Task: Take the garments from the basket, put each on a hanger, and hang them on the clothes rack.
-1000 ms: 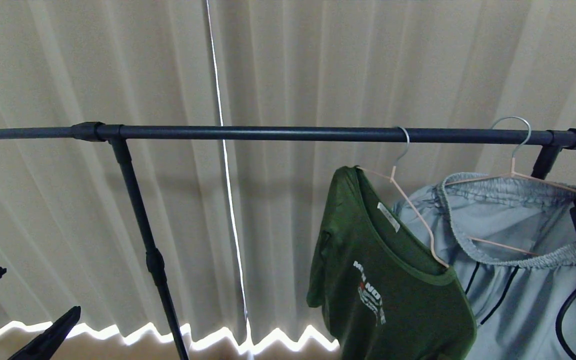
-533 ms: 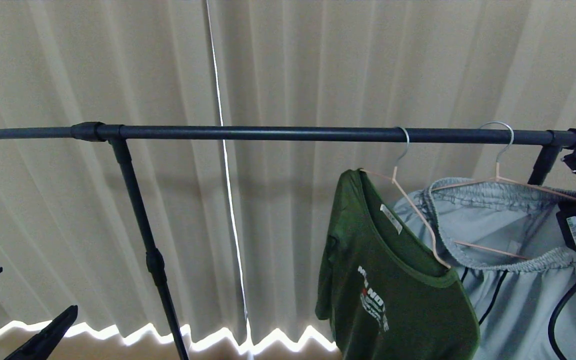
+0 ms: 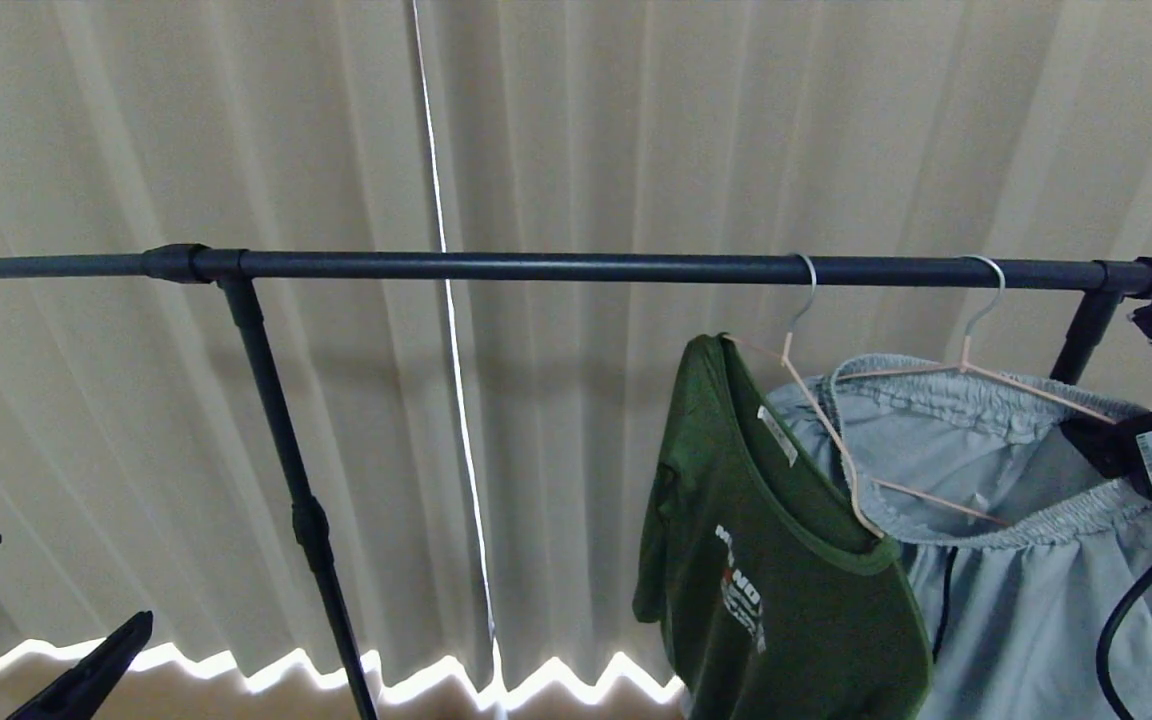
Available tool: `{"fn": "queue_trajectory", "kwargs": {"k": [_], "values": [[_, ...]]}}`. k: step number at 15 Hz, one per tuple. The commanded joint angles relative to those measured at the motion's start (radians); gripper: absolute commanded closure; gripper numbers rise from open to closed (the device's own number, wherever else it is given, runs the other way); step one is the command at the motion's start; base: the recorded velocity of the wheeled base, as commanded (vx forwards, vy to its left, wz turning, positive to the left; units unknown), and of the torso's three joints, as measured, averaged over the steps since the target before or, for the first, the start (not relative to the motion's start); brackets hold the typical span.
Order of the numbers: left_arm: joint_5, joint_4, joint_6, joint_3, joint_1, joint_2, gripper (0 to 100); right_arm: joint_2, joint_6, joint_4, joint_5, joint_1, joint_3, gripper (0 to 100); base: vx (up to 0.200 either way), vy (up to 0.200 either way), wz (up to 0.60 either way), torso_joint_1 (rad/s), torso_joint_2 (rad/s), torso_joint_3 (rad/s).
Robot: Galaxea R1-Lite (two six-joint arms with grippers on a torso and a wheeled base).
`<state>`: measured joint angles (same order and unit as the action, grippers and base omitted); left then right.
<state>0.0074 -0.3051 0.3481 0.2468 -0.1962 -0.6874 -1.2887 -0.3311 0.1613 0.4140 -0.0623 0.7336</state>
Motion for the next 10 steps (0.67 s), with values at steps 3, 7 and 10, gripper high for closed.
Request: {"fn": "queue_trajectory", "kwargs": {"k": [3,7,10], "values": [[0.0,0.0,0.0,-0.001,0.0,-0.001,0,0.029,0.003,0.004,-0.009,-0.001,-0.02,0,0.0,0.0,0.0,0.0,0.0,0.0],[0.0,0.0,0.0,-0.003,0.0,-0.001,0,0.066,0.006,0.006,-0.078,0.001,-0.031,0,0.0,0.0,0.0,0.0,0.0,0.0],[0.0,0.0,0.0,-0.003,0.0,-0.001,0,0.109,0.007,0.009,-0.15,0.001,-0.051,0,0.0,0.0,0.0,0.0,0.0,0.0]]}}
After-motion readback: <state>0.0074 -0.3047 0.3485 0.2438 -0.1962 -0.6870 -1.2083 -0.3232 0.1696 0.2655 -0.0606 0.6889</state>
